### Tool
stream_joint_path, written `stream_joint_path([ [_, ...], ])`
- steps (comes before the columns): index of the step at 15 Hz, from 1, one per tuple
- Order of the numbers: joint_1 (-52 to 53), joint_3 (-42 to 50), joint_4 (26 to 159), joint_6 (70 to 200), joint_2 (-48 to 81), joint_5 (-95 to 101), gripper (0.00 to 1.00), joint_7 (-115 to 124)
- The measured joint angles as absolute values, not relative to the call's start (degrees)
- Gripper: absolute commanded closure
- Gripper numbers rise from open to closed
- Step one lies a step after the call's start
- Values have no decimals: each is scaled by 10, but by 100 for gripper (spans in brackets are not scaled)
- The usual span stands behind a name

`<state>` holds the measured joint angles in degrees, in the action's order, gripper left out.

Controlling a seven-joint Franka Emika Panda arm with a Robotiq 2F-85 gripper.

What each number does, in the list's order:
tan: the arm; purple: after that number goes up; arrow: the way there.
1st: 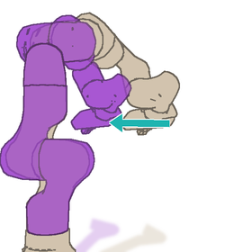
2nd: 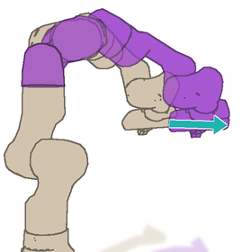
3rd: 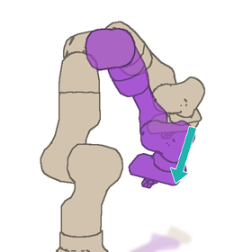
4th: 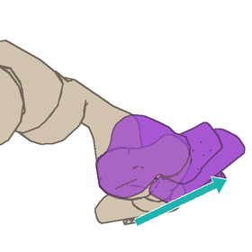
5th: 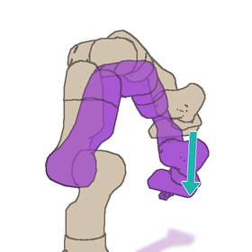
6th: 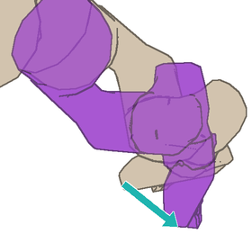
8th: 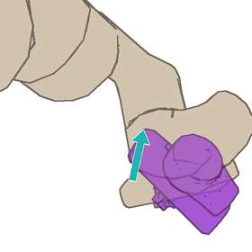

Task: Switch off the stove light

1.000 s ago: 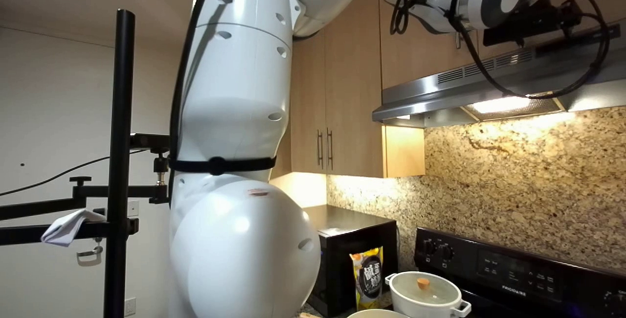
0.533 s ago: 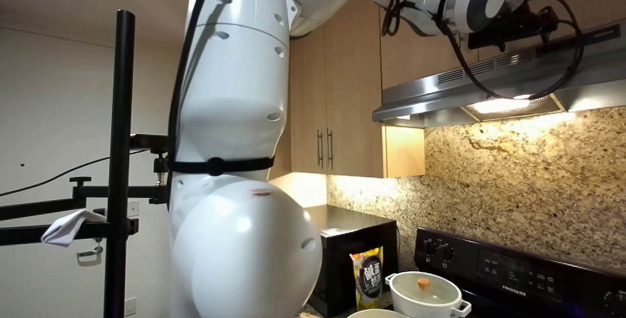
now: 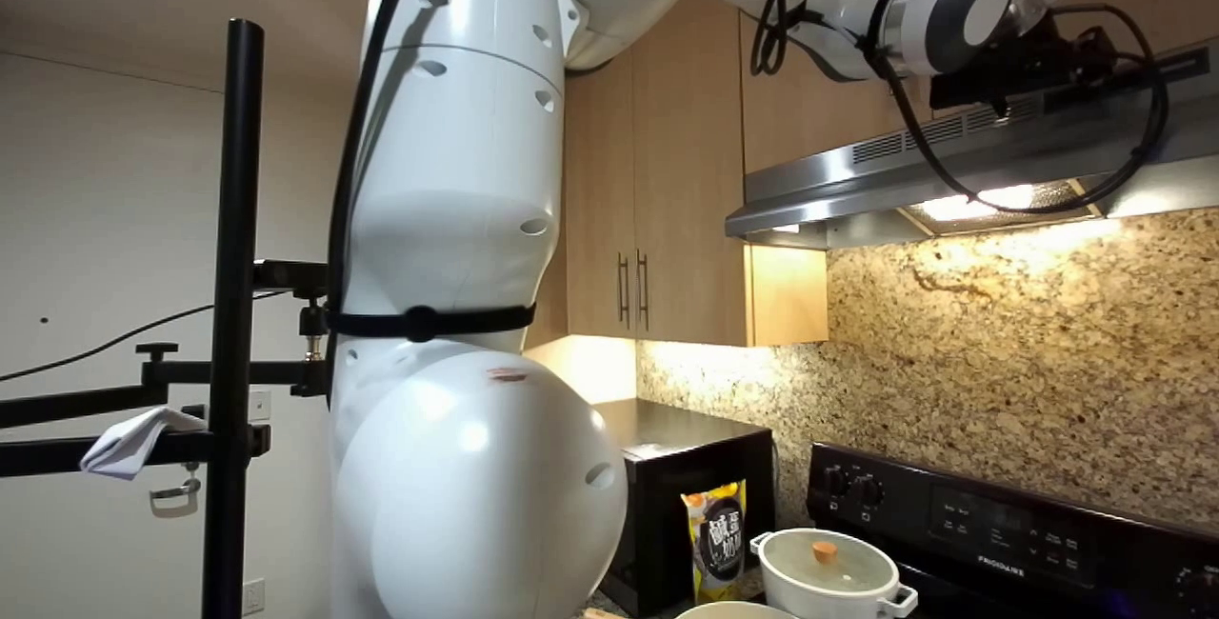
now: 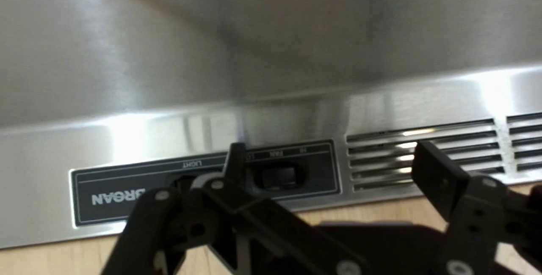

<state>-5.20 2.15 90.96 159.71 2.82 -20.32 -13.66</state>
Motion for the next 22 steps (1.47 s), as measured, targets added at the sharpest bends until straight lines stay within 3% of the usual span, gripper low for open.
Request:
stream_joint_path([
  [22,-51,42,904,1598,30,-197,0,-137],
])
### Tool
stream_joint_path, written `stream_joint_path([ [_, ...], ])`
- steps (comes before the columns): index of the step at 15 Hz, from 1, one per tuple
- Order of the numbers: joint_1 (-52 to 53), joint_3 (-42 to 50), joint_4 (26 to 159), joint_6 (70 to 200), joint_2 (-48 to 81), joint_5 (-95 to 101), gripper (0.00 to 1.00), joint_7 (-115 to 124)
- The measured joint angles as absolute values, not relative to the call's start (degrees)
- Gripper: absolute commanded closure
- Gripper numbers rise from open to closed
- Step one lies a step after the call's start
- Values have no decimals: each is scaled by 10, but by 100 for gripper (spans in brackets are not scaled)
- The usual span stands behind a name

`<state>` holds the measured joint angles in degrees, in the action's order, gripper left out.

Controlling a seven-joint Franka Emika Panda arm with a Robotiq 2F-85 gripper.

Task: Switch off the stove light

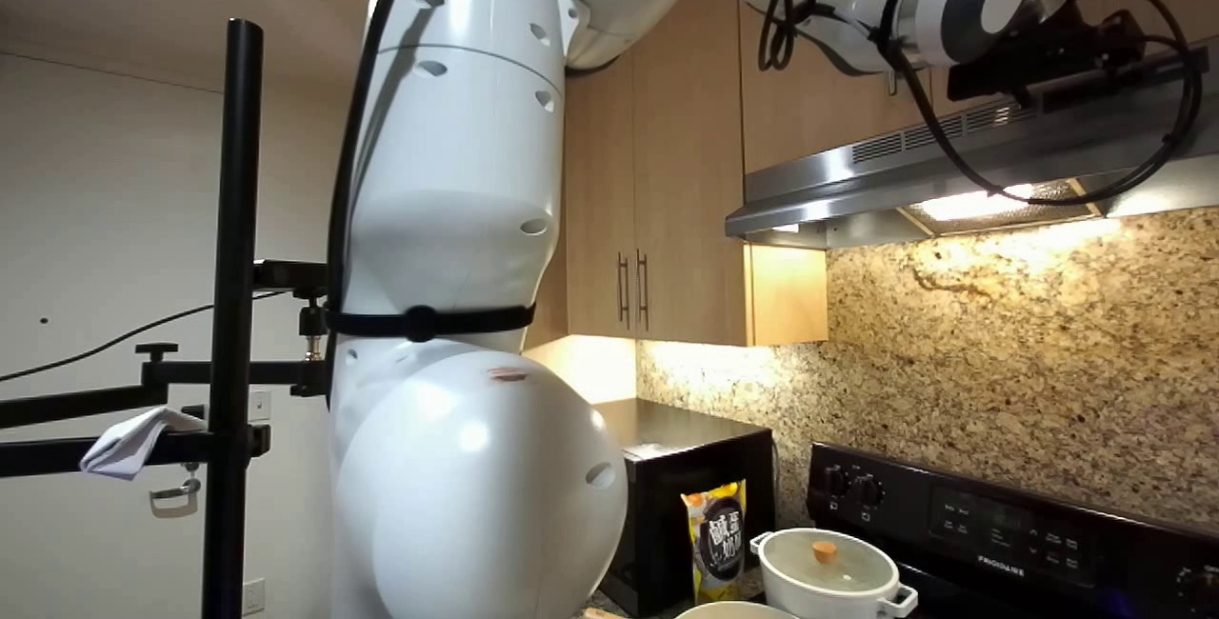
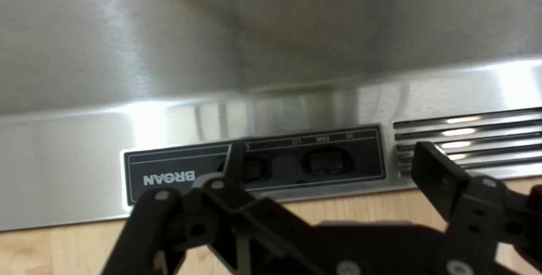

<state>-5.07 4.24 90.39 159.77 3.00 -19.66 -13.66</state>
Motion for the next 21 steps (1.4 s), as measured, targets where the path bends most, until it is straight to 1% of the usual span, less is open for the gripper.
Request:
stream_joint_path([
  [21,-49,34,870,1598,41,-185,0,-137],
])
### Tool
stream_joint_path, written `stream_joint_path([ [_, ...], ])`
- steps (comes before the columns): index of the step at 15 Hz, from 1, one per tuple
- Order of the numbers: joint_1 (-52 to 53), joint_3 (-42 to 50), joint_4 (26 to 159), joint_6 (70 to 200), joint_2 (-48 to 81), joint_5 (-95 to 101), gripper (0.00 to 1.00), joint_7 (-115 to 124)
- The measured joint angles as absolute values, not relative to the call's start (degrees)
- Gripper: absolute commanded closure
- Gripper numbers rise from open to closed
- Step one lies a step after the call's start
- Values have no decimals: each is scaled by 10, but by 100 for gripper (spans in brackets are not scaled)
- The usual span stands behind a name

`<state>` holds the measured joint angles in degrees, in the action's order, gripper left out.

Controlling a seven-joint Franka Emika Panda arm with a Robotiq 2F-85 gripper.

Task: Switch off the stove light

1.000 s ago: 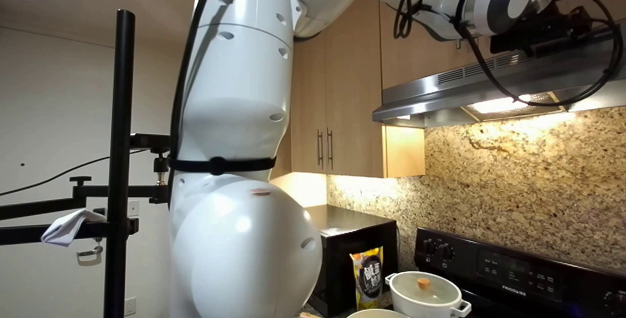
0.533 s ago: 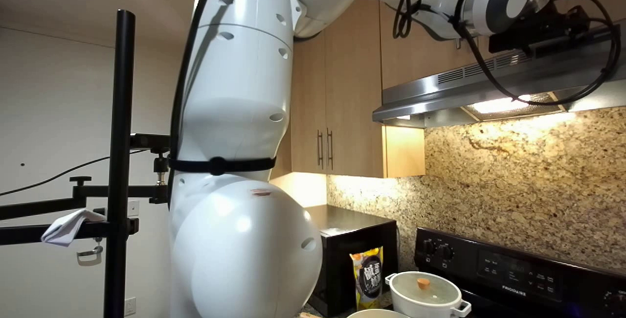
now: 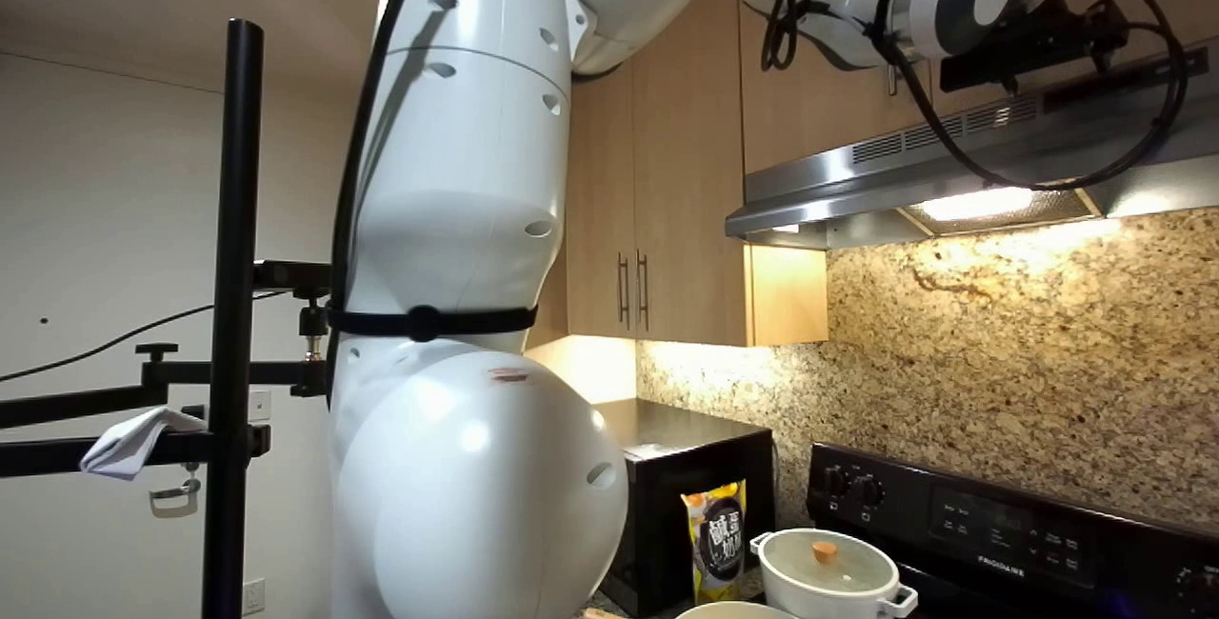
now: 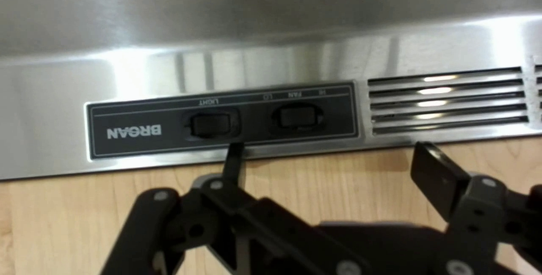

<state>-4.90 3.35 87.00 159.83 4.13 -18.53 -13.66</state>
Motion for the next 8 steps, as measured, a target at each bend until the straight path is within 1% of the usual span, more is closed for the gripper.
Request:
stream_joint_path([
  [8,-50,35,870,1598,48,-183,0,-137],
])
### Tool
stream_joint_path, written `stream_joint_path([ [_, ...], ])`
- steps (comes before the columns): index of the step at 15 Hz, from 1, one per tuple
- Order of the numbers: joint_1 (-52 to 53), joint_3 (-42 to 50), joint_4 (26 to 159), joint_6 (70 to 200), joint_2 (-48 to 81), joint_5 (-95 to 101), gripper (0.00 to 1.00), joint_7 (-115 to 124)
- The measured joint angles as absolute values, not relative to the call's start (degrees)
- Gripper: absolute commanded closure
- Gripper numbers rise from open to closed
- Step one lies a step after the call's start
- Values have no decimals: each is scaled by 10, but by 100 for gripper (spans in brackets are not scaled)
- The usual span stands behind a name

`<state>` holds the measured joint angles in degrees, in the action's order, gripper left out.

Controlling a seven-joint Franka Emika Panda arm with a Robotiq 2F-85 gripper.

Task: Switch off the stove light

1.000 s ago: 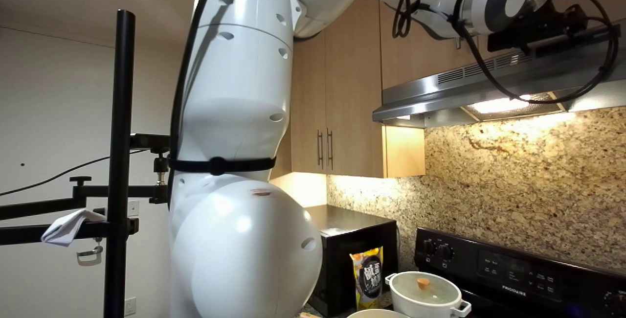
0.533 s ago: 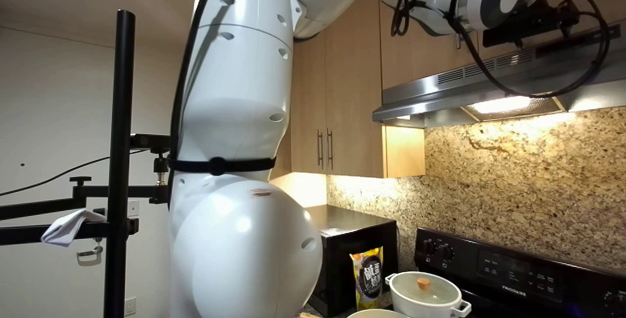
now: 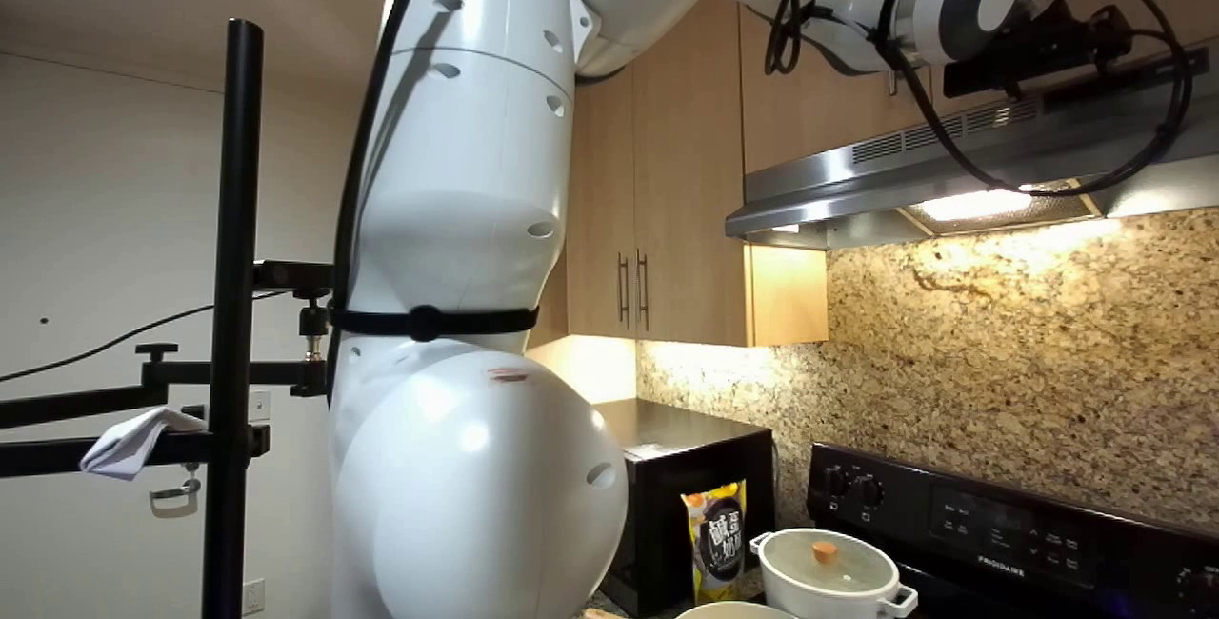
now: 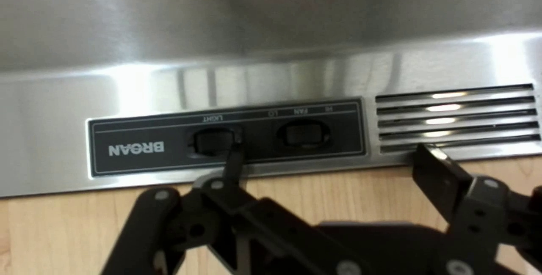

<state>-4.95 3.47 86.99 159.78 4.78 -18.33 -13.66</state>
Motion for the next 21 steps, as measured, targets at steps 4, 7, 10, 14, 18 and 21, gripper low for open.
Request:
stream_joint_path([
  [4,-50,38,870,1598,48,-175,0,-137],
  [7,-50,38,870,1598,48,-172,0,-137],
  [10,-50,38,870,1597,48,-172,0,-137],
  [14,-50,38,870,1597,48,-172,0,-137],
  [18,-49,38,870,1597,48,-172,0,-137],
  [21,-49,38,874,1598,45,-172,0,-137],
])
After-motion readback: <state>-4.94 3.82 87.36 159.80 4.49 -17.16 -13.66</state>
